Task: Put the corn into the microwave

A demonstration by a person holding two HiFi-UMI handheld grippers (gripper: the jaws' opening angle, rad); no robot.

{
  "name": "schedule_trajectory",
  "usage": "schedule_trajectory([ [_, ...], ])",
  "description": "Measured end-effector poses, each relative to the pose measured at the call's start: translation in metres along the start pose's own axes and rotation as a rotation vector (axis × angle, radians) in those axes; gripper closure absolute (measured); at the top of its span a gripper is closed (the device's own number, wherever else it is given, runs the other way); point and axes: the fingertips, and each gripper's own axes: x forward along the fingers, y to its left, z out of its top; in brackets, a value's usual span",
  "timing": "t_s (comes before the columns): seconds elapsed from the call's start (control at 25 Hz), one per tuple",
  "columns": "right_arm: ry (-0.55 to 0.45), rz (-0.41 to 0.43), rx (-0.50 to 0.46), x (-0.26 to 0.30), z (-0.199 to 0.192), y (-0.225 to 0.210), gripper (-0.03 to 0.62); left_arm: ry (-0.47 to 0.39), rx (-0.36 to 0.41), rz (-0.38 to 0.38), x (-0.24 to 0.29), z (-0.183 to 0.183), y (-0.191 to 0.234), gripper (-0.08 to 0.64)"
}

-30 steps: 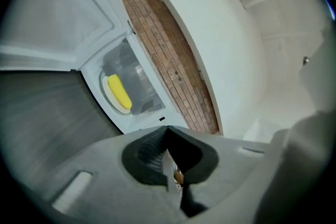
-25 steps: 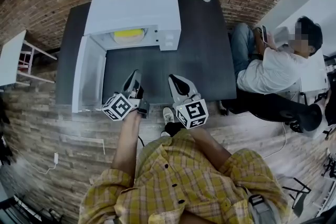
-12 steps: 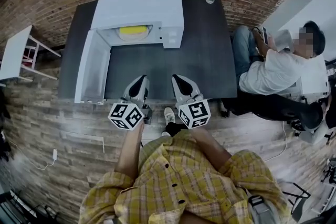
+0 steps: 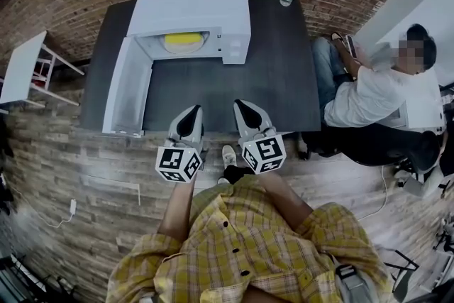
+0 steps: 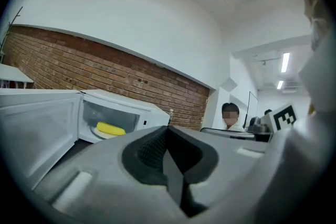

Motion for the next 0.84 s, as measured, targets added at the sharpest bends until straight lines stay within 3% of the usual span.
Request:
schedule_trajectory([
  [0.28, -0.01, 0.015, -0.005, -0.004, 0.004, 0.01, 0.592, -0.002, 0.078, 0.033, -0.011, 0.004, -0.003, 0.561],
  [0.84, -0.02, 0.013, -0.025, -0.003, 0.009, 0.01, 0.592, -0.009, 0.11, 0.027, -0.009, 0.008, -0.009, 0.561],
])
